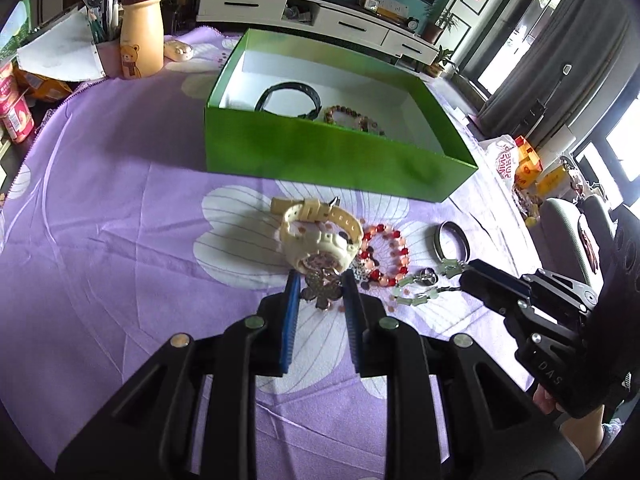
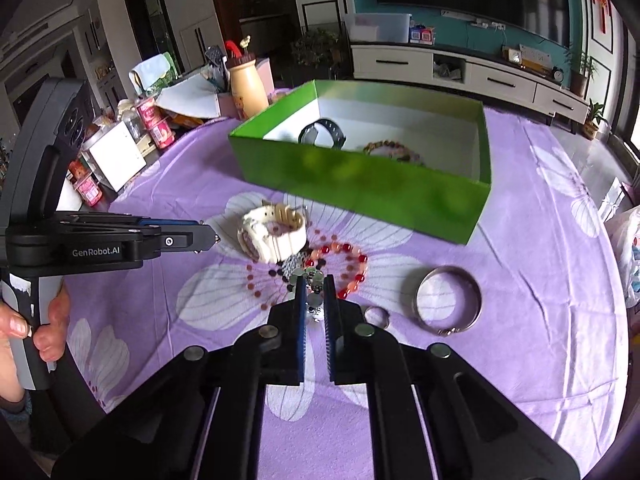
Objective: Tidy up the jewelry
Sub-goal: 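Grasp the gold brooch with the left tool while the right tool grasps the green jade bracelet, then carry both items into the green box and open both tools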
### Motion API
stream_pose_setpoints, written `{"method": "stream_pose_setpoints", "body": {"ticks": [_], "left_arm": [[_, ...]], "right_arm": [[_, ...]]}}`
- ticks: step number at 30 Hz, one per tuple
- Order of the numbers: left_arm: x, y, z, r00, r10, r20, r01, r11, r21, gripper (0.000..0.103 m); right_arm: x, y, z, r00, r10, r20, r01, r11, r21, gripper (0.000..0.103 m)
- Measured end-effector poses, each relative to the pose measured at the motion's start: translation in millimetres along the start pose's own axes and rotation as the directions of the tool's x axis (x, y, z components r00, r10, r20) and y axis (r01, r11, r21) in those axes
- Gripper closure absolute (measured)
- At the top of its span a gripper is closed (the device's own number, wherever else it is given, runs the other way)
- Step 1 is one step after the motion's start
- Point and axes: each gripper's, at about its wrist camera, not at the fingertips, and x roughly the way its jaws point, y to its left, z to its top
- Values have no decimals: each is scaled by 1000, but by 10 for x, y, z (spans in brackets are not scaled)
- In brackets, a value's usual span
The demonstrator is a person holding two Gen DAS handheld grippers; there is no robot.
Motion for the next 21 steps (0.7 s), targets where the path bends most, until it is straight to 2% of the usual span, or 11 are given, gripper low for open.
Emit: {"method": "stream_pose_setpoints", "body": {"ticks": [7,15,21], "left_arm": [[-96,-18,237,999,-32,24,32,999,-3,82],[-137,-8,750,996,-74,40,75,997,-35,82],[-36,16,1143,996,-86,39,89,994,-71,82]], "right_arm": [[-200,-100,278,996,-38,81,38,999,4,95],[-303,-309,642,986,-78,149,76,997,18,95],[-214,-420,865,981,-102,163,98,995,34,95]]}}
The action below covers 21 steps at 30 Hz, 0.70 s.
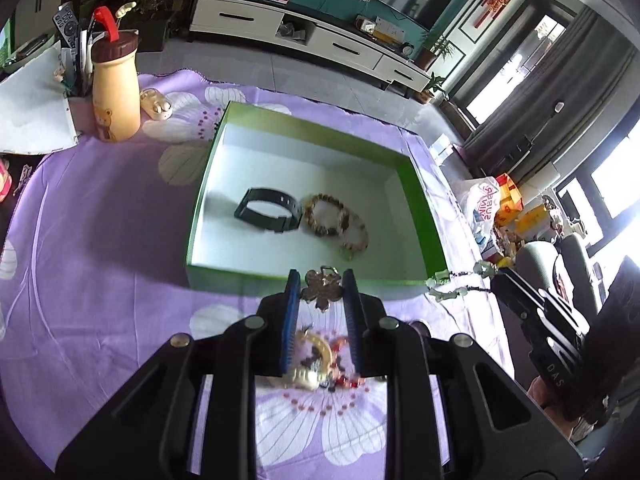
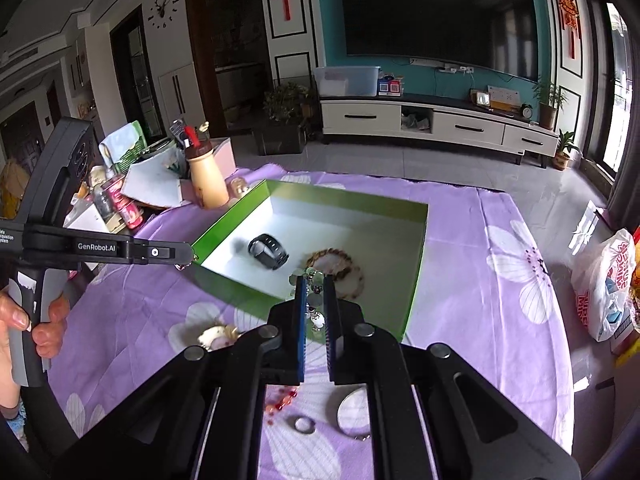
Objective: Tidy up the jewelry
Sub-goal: 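Carry both items into the green box and open both tools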
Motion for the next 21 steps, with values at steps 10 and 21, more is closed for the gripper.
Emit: {"method": "stream_pose_setpoints", "body": {"ticks": [10,21], "left_arm": [[322,12,402,999,53,-2,-53,999,-13,82],[723,46,781,992,122,-23,-123,992,-27,82]], "right_arm": [[405,-156,161,999,-39,-25,39,999,5,95],[771,-376,287,998,-46,-52,49,997,57,95]]}}
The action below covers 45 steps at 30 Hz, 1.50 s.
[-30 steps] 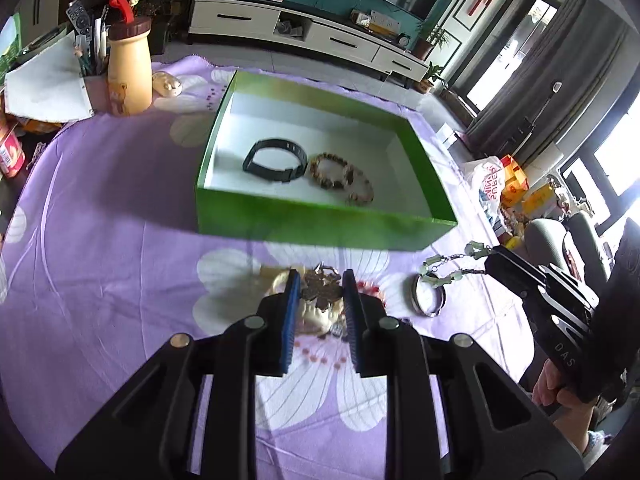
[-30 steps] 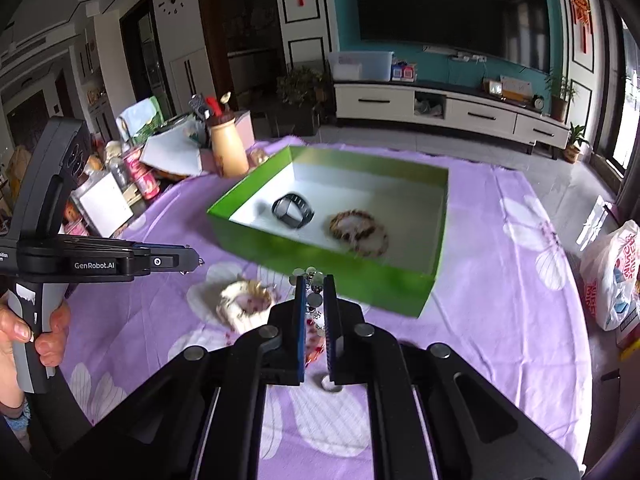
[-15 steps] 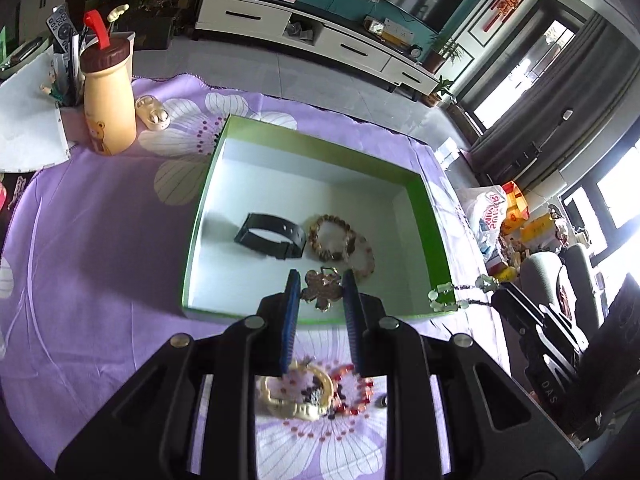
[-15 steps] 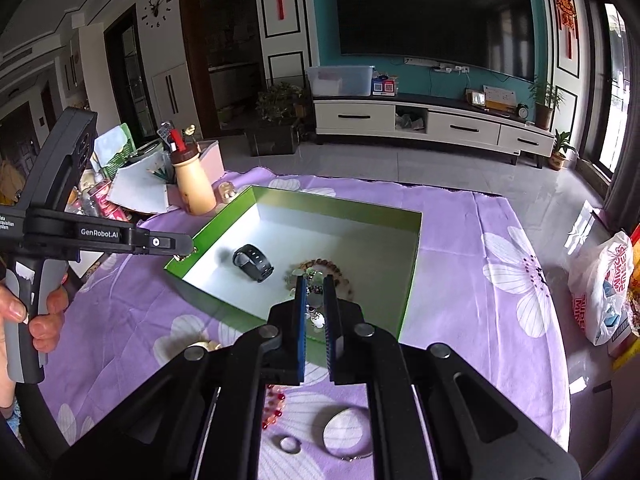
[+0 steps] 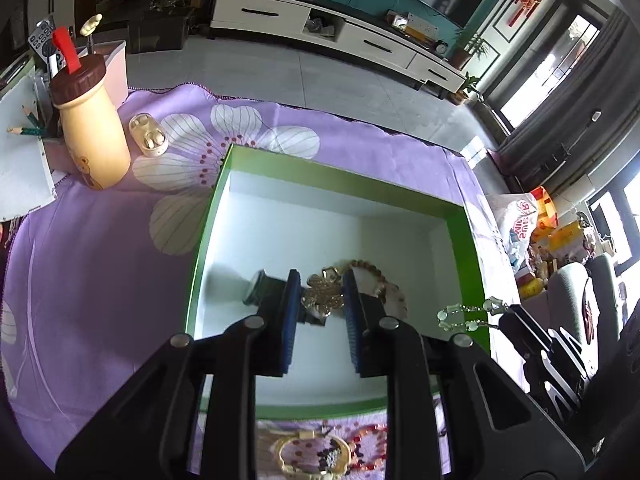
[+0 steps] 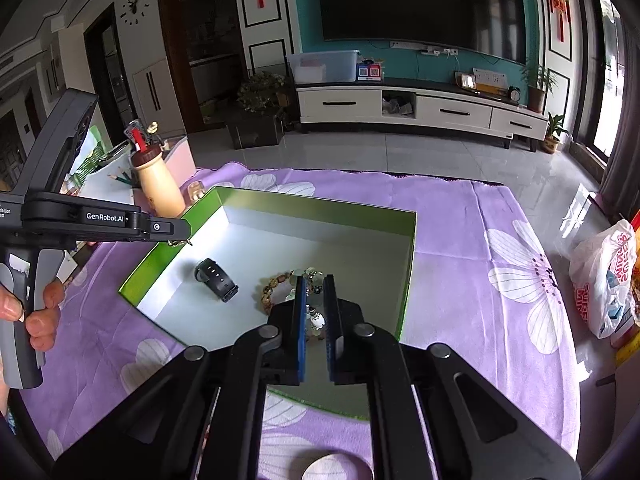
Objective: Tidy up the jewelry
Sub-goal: 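Carry both items into the green box and open both tools, then withdraw both tools from the box toward the remaining jewelry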
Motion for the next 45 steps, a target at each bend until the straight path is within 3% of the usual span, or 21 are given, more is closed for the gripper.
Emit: {"method": "stream_pose_setpoints", "body": {"ticks": [21,31,34,38,40,45], "left_arm": [[631,-77,208,995,68,-71,-67,998,12,82],[712,-80,215,993,92,-79,-91,996,19,81],[690,-75,205,993,87,-74,-86,996,17,73],[653,-79,193,994,86,-69,-85,996,18,62],[637,-85,188,994,87,-66,-86,996,18,51],[556,-124,158,996,71,-59,-69,997,23,36]], "right_arm": [[611,-269,124,993,-45,-109,53,996,70,95],[714,-377,132,990,-43,-135,58,992,110,93],[698,-400,130,990,-42,-131,58,990,126,81],[652,-401,119,992,-36,-123,51,991,125,80],[617,-387,117,993,-29,-119,44,991,127,75],[493,-316,80,995,-19,-98,31,992,125,62]]}}
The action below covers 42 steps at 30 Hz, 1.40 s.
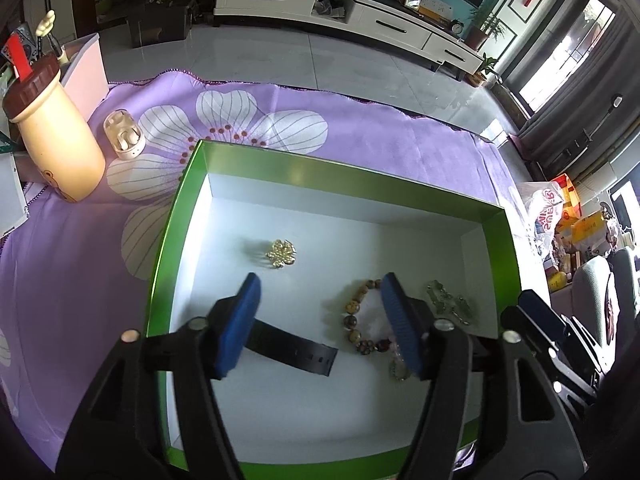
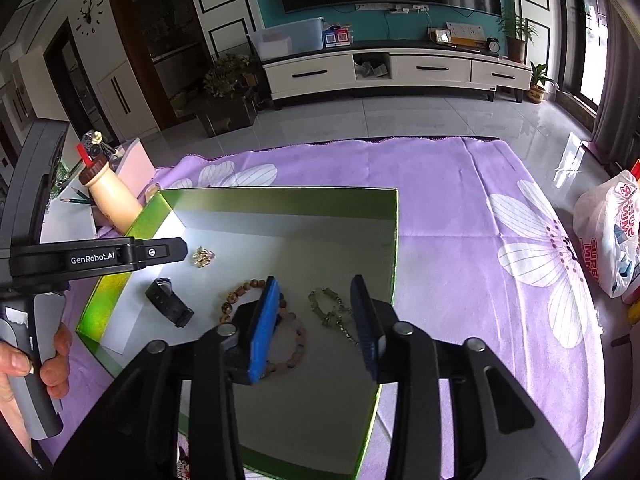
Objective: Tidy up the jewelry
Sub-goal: 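Withdraw both tools from the box toward the remaining jewelry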
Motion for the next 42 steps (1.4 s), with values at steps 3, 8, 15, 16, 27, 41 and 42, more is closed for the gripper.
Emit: {"method": "stream_pose_setpoints", "body": {"ticks": [3,8,15,16,27,41,42], "left_arm": [[-80,-27,-48,1000,-8,4,8,1000,6,26],[-272,-67,-162,999,-18,30,18,1000,24,16],[-597,-115,-430,998,-35,50,32,998,58,3],[-634,-99,-471,998,-43,52,40,998,57,2],[-993,3,-1069,991,-127,36,125,991,47,2],[-1110,190,-1627,982,-187,8,185,976,115,2],[-1062,186,-1653,985,-171,-28,173,977,126,2]], "right_arm": [[-50,45,-45,1000,10,-2,-10,1000,-1,56],[-159,101,-145,1000,24,-4,-24,1000,8,45],[-467,178,-316,999,46,5,-46,999,-3,28],[-520,191,-340,999,52,8,-52,999,-4,25],[-826,404,-812,988,142,-56,-145,988,-51,23],[-935,371,-1547,963,200,-179,-216,974,-74,23],[-933,371,-1576,961,206,-187,-222,972,-72,23]]}}
